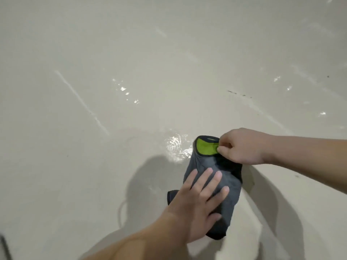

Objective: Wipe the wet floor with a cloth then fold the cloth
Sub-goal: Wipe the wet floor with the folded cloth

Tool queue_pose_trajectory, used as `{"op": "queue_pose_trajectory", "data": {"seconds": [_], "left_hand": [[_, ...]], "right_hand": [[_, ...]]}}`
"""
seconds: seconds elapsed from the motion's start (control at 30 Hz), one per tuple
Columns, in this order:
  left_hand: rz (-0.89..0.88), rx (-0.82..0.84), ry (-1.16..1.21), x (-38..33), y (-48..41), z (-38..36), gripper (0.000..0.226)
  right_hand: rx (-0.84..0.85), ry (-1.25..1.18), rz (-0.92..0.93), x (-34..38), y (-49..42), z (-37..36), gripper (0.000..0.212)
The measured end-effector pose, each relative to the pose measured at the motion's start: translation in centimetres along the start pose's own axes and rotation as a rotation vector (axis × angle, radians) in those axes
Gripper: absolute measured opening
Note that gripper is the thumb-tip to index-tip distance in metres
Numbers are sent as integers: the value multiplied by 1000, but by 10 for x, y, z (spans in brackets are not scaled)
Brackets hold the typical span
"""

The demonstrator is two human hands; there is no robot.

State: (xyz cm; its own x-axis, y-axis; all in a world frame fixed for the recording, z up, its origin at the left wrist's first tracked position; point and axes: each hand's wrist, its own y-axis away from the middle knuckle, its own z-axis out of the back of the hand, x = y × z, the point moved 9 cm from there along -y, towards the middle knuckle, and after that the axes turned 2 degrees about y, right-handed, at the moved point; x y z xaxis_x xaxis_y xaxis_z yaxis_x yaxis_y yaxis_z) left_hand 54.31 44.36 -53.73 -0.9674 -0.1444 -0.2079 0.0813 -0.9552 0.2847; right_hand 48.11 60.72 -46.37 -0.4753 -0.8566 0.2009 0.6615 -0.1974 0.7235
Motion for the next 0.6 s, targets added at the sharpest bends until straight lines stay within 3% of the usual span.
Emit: {"op": "queue_pose_trajectory", "data": {"seconds": [0.2, 0.33, 0.47, 0.53, 0.6], "left_hand": [[431, -93, 137, 114, 87, -2, 64], [798, -124, 118, 206, 143, 8, 62], [1272, -119, 255, 262, 204, -4, 65], [1347, -129, 287, 250, 211, -11, 66], [1290, -157, 274, 221, 199, -12, 66]], "right_hand": [[-315, -300, 141, 101, -52, 11, 20], [-319, -262, 336, 167, -58, 18, 17], [-167, -464, 336, 197, -66, 24, 13], [-144, -488, 332, 206, -71, 17, 15], [-128, -483, 330, 214, -74, 8, 15]]}}
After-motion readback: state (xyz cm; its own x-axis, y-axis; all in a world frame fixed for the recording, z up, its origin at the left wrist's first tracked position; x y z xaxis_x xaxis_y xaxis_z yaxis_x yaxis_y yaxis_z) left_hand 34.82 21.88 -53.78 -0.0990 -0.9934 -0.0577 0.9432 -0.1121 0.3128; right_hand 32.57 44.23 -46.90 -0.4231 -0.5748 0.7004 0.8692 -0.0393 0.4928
